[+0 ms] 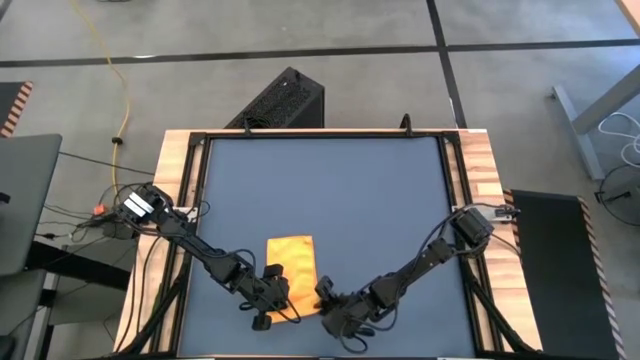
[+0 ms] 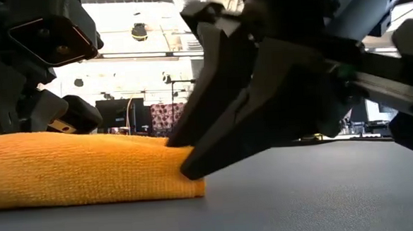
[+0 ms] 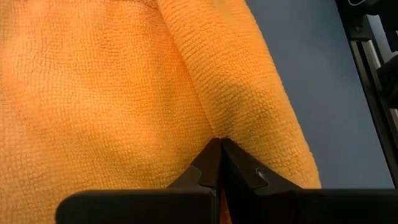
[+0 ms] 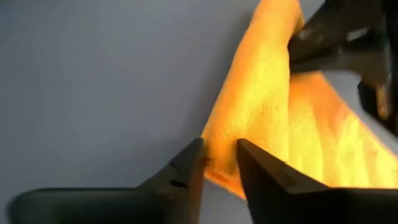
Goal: Roll towel
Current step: Roll the yellow towel
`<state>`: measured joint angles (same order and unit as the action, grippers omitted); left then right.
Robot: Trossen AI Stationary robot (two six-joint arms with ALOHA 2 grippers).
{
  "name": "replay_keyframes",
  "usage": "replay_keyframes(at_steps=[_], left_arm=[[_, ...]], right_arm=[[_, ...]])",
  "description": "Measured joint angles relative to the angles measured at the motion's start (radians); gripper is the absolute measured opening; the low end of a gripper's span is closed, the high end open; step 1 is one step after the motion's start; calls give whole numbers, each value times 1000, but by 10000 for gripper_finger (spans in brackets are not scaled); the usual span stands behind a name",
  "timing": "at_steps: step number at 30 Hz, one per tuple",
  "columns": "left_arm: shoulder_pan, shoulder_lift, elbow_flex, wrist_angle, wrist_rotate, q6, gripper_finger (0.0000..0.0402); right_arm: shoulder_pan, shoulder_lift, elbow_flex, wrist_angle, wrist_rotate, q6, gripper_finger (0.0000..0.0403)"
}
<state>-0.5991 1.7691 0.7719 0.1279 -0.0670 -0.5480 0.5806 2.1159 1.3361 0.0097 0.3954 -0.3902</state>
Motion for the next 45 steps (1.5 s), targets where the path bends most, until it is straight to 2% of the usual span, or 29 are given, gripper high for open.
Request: replay_keyframes(at_steps=[8,12,22,28,32,37,39,45], left_arm=[[0,0,0,3,3,2,0],[0,-5,0,3,2,6,0],[5,-48,0,-14,-24,30,0],[1,-61,0,-22,-35,21,0],[-11,-56,0,-37,-46,4,0],[-30,-50,0,-43,-56,-32,0],[-34,-50,0,-51,-73,-46,0],[-30,-50,0,-55,-80,-73,0]], right_arm=[[-15,0,0,-23,-36,121,17],[-25,0,0,-21,-99,249,18],[-118,0,0,24,-405,623,14],[-163,0,0,115,-591,782,13],[-191,-1,-8,197,-673,886,13],[-211,-2,-139,454,-685,1170,13],[-202,-2,-193,541,-656,1280,13],[-154,-9,-273,628,-542,1539,13]])
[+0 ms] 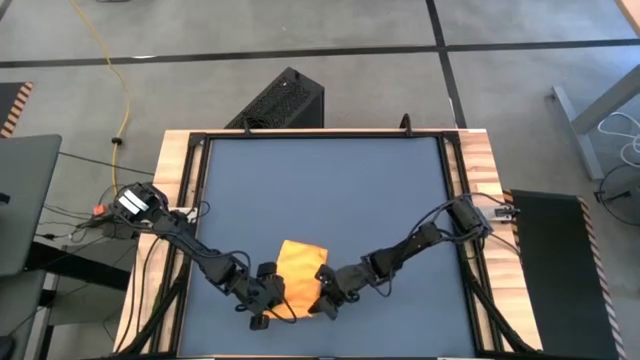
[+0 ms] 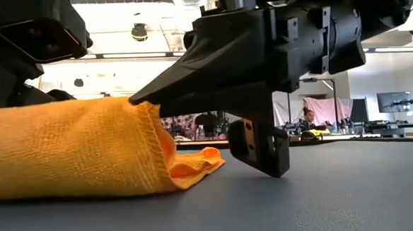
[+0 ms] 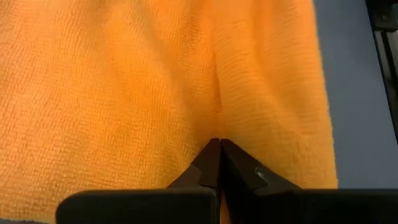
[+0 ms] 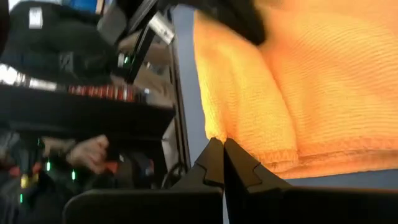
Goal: Roll towel
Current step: Roll the yellow towel
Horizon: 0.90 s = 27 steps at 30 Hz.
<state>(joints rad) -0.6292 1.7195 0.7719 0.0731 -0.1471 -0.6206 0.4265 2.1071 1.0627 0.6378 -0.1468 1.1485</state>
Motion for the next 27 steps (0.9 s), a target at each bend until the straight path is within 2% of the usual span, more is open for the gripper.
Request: replay_keyframes(at_steps=[8,15,21,27], left_arm=[[27,0,0,-1,4,33,0],[35,0,0,-12,9,13,0],[35,0,2,-25,8,-22,0],[37,0,2,-27,-3,-23,0]], right_arm=[[20,2,-2,-8,129,255,13],[77,3,-3,-19,303,402,13],[119,4,0,-136,435,548,13],[140,4,0,-178,552,637,13]])
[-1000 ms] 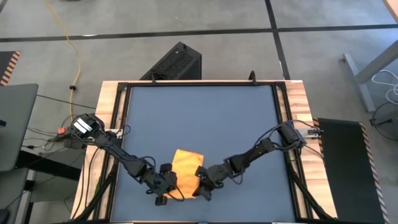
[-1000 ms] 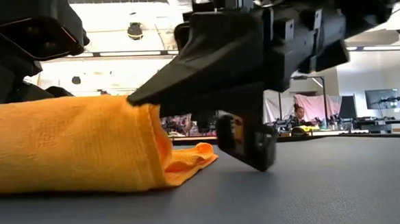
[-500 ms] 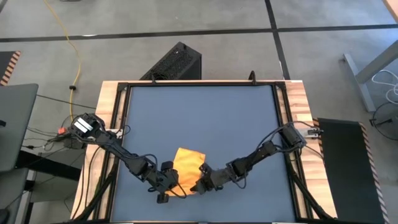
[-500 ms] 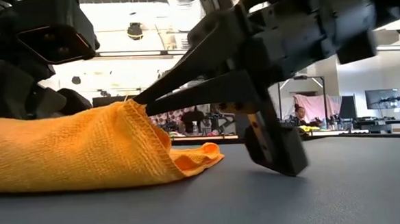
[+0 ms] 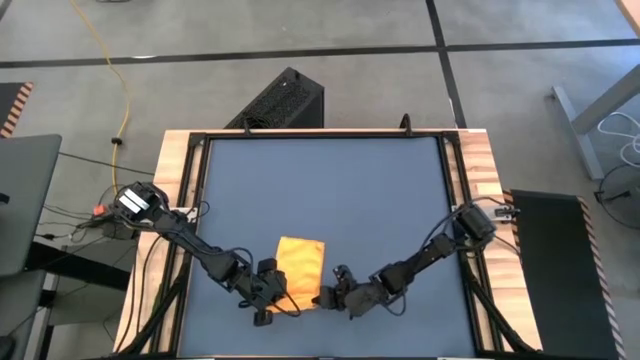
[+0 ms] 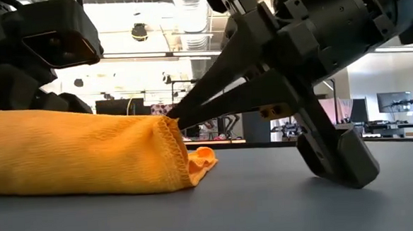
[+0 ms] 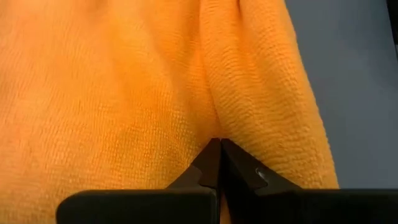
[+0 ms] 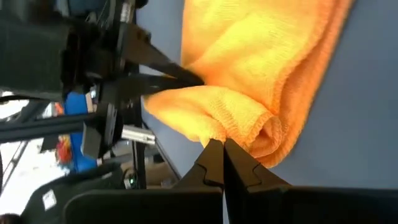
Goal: Roll towel
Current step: Roll the yellow towel
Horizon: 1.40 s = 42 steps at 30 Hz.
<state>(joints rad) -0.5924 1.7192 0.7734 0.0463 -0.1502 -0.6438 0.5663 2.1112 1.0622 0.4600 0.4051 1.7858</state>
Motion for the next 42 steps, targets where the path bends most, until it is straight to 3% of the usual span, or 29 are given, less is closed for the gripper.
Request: replay_keyframes(at_steps=[8,16,21,25,31,42], left_arm=[[5,-85,-2,16,-147,94,0],[33,-193,-2,-35,-181,147,0],[21,-243,-1,67,-197,275,0],[14,-213,0,127,-140,315,0],[4,-72,0,129,-38,237,0],[31,-15,0,136,-48,239,0]], right_arm=[[-5,-2,0,-115,17,60,13],[-25,-2,0,-134,12,58,13],[-35,-2,0,-141,6,58,13],[-46,-2,0,-143,1,58,13],[-51,-2,0,-155,2,61,13],[-51,-3,0,-149,-7,24,35]])
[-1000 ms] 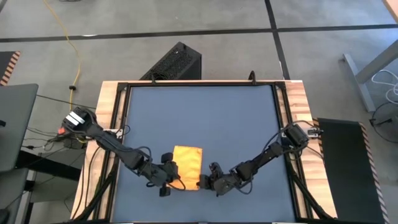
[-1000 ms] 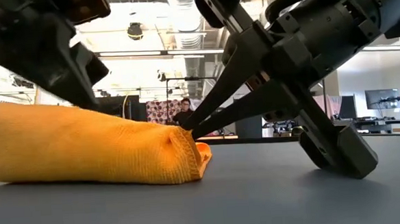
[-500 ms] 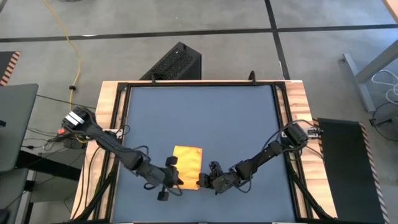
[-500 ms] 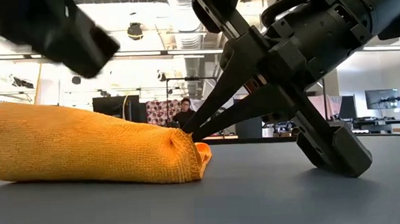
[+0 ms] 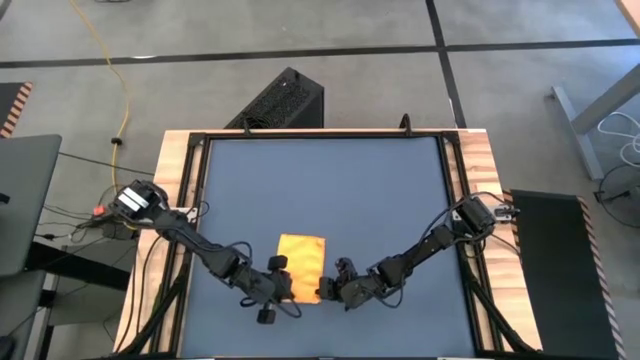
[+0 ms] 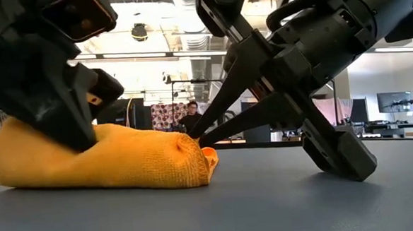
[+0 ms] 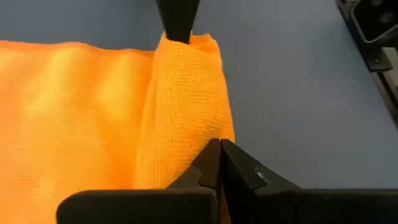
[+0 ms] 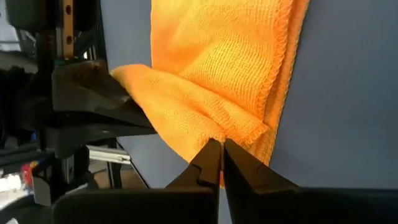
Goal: Roll towel
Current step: Roll the yellow towel
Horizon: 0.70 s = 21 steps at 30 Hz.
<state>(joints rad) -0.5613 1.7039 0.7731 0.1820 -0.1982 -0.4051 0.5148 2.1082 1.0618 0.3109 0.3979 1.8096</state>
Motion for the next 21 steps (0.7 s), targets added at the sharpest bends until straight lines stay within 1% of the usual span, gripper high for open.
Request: replay_keyframes(at_steps=[6,14,21], left_arm=[[22,0,0,29,3,48,0],[42,0,0,33,12,72,0],[46,0,-5,-8,19,73,0]], right_arm=[[0,0,0,-11,0,38,43],[1,-2,0,3,-7,-7,46],[1,-5,0,3,-8,-25,51]])
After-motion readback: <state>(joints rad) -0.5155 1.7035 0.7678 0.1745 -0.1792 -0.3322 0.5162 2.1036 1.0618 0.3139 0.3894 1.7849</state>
